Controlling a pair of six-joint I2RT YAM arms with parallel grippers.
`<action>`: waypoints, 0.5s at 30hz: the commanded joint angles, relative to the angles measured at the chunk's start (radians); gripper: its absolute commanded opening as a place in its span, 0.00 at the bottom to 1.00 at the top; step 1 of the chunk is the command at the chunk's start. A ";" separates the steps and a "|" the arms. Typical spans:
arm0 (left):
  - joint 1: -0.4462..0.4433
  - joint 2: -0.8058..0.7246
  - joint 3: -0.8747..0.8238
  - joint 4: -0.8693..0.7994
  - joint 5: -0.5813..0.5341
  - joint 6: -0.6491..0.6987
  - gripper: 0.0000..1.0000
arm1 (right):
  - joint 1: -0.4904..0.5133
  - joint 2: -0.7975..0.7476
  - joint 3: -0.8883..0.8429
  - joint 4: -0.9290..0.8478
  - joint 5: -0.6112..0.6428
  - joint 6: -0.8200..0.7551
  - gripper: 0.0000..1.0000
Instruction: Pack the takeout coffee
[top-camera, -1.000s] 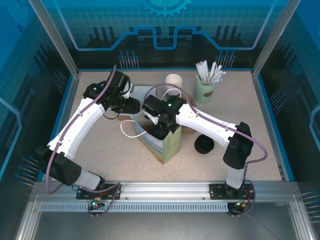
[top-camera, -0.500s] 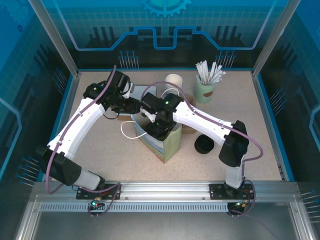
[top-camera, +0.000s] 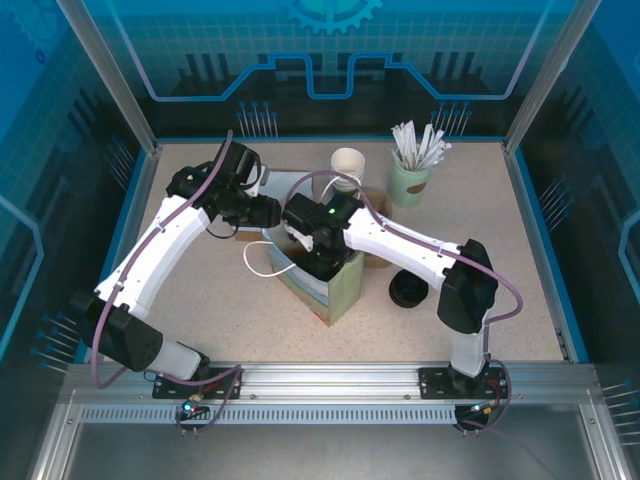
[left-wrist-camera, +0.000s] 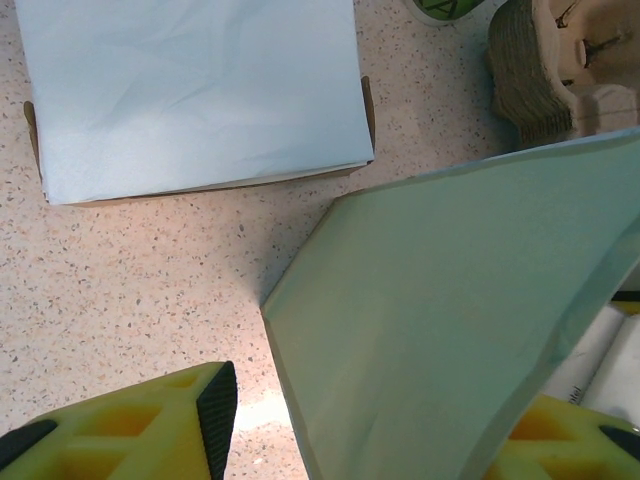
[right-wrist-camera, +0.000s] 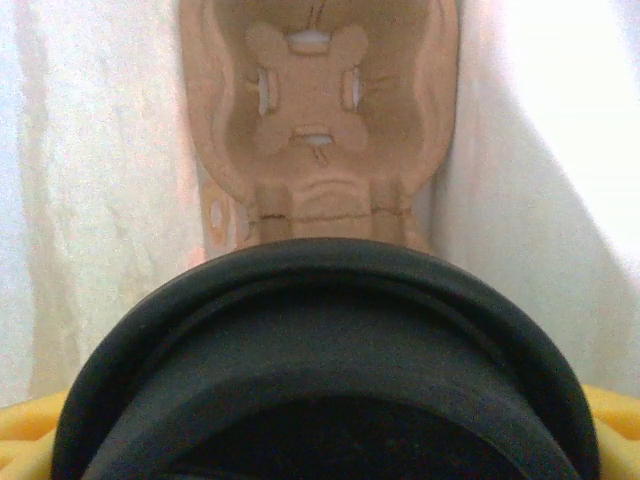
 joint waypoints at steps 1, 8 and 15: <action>0.004 0.003 -0.014 -0.018 -0.025 -0.018 0.53 | -0.008 -0.078 -0.026 -0.003 0.007 0.000 0.79; 0.009 0.009 -0.012 -0.019 -0.025 -0.020 0.53 | -0.005 -0.115 -0.064 0.001 0.016 0.000 0.79; 0.013 0.018 -0.009 -0.020 -0.024 -0.020 0.53 | -0.005 -0.119 -0.105 0.018 0.018 -0.001 0.79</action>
